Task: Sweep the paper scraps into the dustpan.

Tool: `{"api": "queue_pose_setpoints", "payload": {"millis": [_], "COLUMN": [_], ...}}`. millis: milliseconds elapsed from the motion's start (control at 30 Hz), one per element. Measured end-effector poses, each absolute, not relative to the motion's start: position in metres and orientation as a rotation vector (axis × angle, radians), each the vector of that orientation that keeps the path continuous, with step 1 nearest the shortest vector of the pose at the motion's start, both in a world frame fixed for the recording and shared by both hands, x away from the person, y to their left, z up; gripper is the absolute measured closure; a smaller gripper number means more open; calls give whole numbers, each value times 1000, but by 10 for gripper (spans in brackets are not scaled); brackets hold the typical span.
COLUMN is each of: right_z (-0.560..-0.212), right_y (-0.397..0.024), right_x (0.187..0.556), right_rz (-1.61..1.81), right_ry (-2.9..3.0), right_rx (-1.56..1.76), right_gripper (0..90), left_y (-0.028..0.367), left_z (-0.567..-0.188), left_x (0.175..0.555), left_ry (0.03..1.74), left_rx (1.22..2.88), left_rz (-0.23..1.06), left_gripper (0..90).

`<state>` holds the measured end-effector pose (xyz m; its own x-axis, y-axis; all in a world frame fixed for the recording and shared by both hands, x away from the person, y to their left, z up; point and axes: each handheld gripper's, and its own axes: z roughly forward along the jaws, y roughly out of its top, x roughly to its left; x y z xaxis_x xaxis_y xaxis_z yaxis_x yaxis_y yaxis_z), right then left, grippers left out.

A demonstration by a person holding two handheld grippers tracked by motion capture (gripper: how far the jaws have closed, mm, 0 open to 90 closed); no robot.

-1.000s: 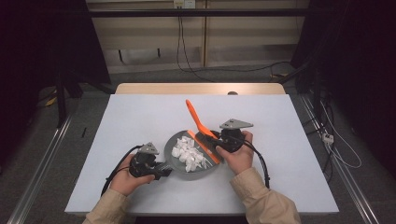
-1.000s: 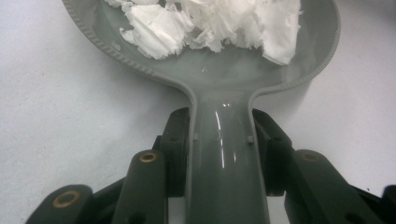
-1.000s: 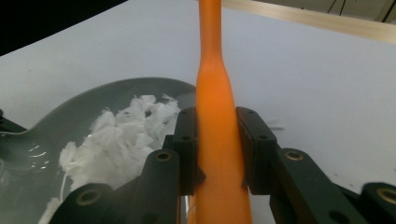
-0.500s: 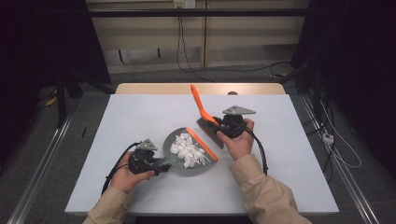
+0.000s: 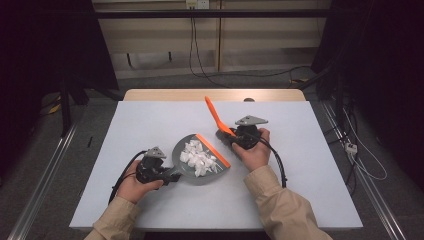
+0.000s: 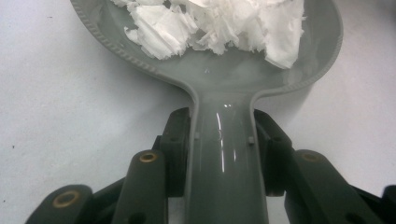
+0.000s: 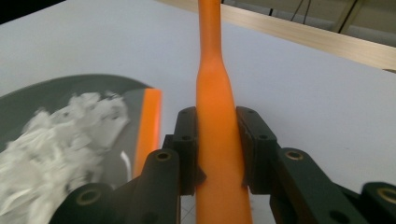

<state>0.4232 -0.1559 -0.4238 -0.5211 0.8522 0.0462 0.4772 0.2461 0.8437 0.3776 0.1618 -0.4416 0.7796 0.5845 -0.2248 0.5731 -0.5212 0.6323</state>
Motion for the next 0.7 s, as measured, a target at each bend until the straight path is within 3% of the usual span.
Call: {"api": "queue_pose_setpoints", "payload": {"millis": [233,700], "right_z": [-422,-392], "right_y": [-135,-149], "right_x": [403,391], "right_rz": [1246,1412], "right_ry": [2154,2097], "right_rx": [1143,1169], "right_gripper": [716,716], "left_y": [161,155], "left_z": [-442,-442], "left_x": [377,376], "left_ry": [859,830], "left_rx": [2247,2272], "left_rz": [26,68], "left_gripper": [621,595]}}
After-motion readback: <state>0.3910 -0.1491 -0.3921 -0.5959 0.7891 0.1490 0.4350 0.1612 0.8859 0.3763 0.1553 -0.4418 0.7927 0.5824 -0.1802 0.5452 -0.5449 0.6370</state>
